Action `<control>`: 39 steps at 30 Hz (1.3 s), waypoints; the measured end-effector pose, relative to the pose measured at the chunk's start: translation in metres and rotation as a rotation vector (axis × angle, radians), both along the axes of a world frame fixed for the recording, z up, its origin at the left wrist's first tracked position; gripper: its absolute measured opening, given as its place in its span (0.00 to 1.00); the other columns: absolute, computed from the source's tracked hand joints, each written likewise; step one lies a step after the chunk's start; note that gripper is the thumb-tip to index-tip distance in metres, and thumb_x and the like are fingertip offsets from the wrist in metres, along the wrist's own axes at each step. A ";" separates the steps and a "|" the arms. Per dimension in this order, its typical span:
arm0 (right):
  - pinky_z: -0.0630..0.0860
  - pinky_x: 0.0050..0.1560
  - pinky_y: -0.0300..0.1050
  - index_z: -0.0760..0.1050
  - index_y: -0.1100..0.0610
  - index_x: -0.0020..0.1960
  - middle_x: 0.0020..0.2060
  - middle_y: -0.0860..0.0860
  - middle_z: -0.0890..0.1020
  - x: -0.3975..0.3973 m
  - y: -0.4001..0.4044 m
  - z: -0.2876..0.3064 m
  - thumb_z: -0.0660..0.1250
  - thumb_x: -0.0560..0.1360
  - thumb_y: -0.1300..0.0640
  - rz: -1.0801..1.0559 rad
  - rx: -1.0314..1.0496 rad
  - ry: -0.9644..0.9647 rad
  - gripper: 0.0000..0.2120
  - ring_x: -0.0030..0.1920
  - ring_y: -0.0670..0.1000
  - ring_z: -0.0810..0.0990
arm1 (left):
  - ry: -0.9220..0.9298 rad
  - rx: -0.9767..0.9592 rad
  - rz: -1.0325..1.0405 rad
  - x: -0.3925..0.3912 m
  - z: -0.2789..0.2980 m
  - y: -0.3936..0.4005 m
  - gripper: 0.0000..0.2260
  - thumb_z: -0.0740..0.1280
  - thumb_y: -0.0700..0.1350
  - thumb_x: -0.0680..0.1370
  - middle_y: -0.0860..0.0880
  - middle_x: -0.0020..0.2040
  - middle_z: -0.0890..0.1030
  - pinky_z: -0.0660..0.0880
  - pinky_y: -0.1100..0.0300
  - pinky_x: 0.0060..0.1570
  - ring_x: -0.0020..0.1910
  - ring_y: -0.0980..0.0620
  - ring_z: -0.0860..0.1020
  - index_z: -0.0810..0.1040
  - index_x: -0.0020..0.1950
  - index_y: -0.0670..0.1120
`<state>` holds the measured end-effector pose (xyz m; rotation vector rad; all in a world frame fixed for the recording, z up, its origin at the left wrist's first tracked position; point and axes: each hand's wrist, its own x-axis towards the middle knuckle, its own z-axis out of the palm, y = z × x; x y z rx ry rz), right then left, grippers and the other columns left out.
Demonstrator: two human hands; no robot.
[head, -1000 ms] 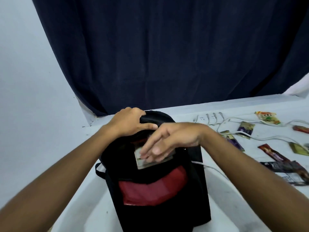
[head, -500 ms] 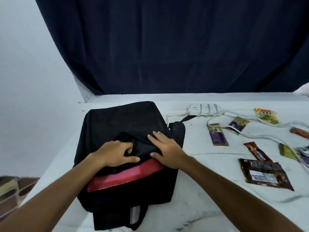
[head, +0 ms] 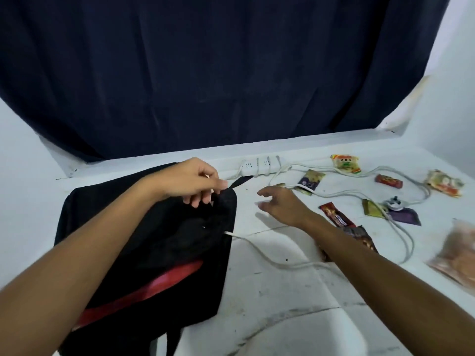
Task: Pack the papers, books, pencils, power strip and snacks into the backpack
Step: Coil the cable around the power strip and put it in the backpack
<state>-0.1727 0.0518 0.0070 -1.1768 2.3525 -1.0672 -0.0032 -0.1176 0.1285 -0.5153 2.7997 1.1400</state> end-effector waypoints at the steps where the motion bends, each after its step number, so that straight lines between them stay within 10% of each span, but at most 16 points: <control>1: 0.71 0.54 0.42 0.78 0.57 0.61 0.53 0.49 0.79 -0.013 0.004 -0.004 0.69 0.75 0.59 -0.020 0.003 -0.021 0.14 0.49 0.51 0.79 | 0.026 -0.014 0.033 -0.014 -0.006 0.001 0.14 0.69 0.50 0.77 0.45 0.33 0.80 0.71 0.62 0.26 0.27 0.51 0.76 0.79 0.44 0.38; 6: 0.71 0.56 0.41 0.79 0.57 0.58 0.58 0.55 0.80 -0.090 -0.009 -0.017 0.64 0.74 0.64 -0.131 0.021 0.080 0.14 0.57 0.54 0.78 | -0.005 -0.164 0.172 -0.094 -0.049 -0.024 0.08 0.72 0.52 0.74 0.51 0.39 0.82 0.77 0.53 0.44 0.39 0.52 0.80 0.81 0.47 0.49; 12: 0.64 0.71 0.51 0.69 0.55 0.70 0.70 0.54 0.69 -0.187 -0.068 -0.034 0.67 0.71 0.61 -0.035 0.088 0.328 0.27 0.72 0.55 0.63 | -0.007 -0.291 0.459 -0.184 -0.114 -0.059 0.24 0.70 0.51 0.74 0.44 0.65 0.76 0.71 0.55 0.61 0.64 0.44 0.74 0.72 0.69 0.48; 17: 0.53 0.73 0.62 0.56 0.52 0.77 0.76 0.57 0.57 -0.221 -0.105 -0.045 0.69 0.73 0.51 0.179 0.345 0.467 0.37 0.76 0.62 0.50 | -0.026 -0.391 0.589 -0.220 -0.148 -0.049 0.13 0.65 0.46 0.74 0.45 0.52 0.82 0.73 0.54 0.52 0.54 0.42 0.77 0.77 0.58 0.49; 26: 0.66 0.53 0.52 0.72 0.53 0.64 0.61 0.54 0.69 -0.221 -0.116 -0.052 0.67 0.72 0.50 0.120 0.348 0.864 0.21 0.60 0.57 0.67 | 0.179 -0.139 0.687 -0.232 -0.153 -0.037 0.08 0.64 0.37 0.75 0.49 0.45 0.82 0.67 0.65 0.41 0.43 0.51 0.76 0.80 0.46 0.46; 39: 0.71 0.52 0.55 0.70 0.54 0.56 0.51 0.51 0.76 -0.195 -0.083 0.034 0.73 0.67 0.45 -0.075 -0.174 0.493 0.24 0.53 0.56 0.74 | 0.635 -0.017 0.678 -0.212 -0.076 -0.015 0.05 0.70 0.37 0.74 0.50 0.41 0.84 0.76 0.61 0.50 0.44 0.53 0.81 0.82 0.45 0.46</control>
